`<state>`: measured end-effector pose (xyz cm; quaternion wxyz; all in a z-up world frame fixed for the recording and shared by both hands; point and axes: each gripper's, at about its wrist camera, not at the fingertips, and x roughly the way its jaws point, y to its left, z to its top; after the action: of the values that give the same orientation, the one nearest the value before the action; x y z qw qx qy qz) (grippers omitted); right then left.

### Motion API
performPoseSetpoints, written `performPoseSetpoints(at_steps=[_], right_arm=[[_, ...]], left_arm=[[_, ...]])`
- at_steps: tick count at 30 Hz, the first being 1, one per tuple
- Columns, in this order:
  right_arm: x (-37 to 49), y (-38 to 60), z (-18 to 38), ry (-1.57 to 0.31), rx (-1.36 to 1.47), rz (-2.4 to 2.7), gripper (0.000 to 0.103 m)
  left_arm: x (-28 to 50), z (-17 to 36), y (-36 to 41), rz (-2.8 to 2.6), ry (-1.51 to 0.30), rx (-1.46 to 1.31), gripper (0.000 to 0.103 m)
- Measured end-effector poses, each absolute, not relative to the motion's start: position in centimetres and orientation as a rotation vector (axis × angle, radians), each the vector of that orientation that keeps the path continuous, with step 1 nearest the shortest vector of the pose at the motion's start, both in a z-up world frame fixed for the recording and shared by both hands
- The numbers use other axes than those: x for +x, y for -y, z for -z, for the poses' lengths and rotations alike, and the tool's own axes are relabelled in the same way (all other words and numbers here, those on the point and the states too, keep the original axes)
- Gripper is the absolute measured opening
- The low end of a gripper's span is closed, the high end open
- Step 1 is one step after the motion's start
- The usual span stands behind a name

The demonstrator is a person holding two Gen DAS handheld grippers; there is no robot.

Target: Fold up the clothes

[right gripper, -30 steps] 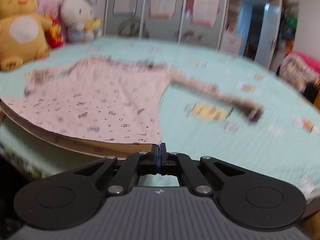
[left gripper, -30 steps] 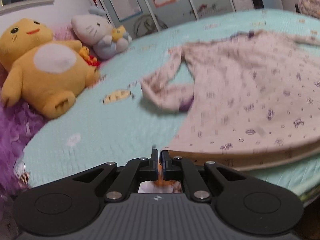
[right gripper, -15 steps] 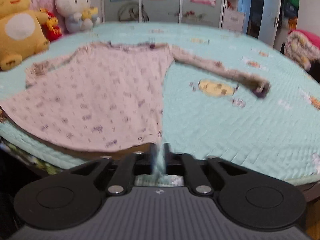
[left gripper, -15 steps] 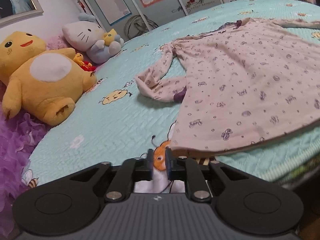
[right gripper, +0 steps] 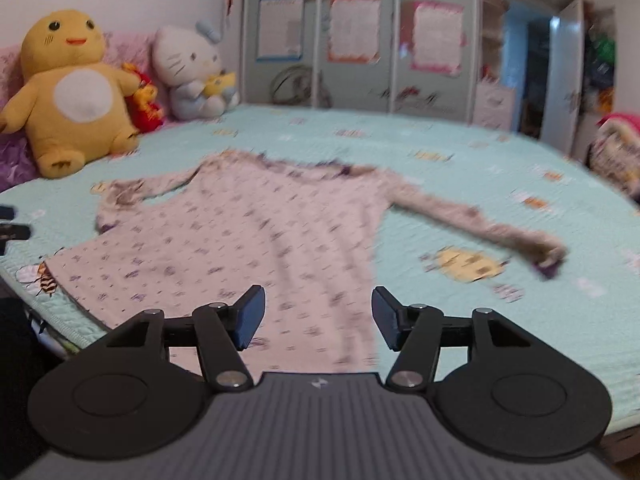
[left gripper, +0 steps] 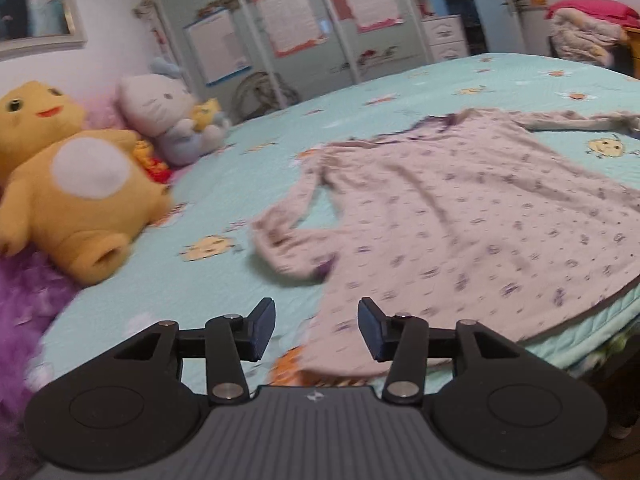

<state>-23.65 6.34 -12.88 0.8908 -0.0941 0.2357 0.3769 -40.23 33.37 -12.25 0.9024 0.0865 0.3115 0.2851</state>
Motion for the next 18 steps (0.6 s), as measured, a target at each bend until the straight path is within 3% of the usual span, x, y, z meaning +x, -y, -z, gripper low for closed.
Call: performPoseSetpoints(at_steps=[3,5,8,10,11,14,18], right_arm=[[-21.8,-7.9,15.3,-0.604,-0.149,-0.814,0.046],[-20.7,-8.1,17.6,-0.7,-0.179,-0.75,0.02],[-19.3,-5.5,18.7,-0.758,-0.117,-0.674,0.0],[-19.8,-4.5,17.7,-0.716,-0.121,-0.611,0.0],[-20.3,-4.1,17.1,-0.678,-0.136,-0.583,0.006],[-21.5,-4.0,15.5,-0.585,-0.126,-0.613,0.007],[-22.5,-7.6,15.4,-0.565,-0.156,-0.751,0.016]], left_arm=[[-38.2,14.7,-34.0,-0.562,-0.695,0.131,0.05],[-37.3,16.7,-34.5,-0.571,-0.752,0.113,0.05],[-38.6,17.3,-35.9,-0.625,-0.785,0.045,0.05],[-39.9,16.5,-36.6,-0.66,-0.771,0.015,0.049],[-40.2,16.1,-36.5,-0.682,-0.769,0.044,0.049],[-39.9,14.5,-36.1,-0.66,-0.722,0.056,0.046],[-38.1,13.8,-35.0,-0.601,-0.685,0.081,0.052]])
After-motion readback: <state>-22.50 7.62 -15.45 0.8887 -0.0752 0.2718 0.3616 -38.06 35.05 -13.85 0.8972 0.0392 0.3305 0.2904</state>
